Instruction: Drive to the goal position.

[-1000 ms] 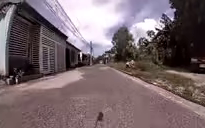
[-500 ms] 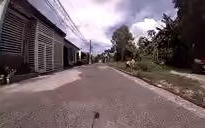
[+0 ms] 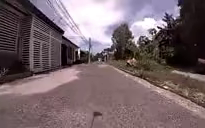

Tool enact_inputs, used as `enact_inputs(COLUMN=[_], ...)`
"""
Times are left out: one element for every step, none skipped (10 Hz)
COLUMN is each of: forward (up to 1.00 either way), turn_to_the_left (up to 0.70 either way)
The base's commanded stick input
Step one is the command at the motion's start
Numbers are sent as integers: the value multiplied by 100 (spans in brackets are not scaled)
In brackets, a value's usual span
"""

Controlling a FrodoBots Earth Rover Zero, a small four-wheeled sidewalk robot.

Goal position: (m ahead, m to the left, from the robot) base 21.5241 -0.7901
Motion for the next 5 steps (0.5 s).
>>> enact_inputs(forward=[70,70,70,70,70], turn_to_the_left=[0,0,0,0,0])
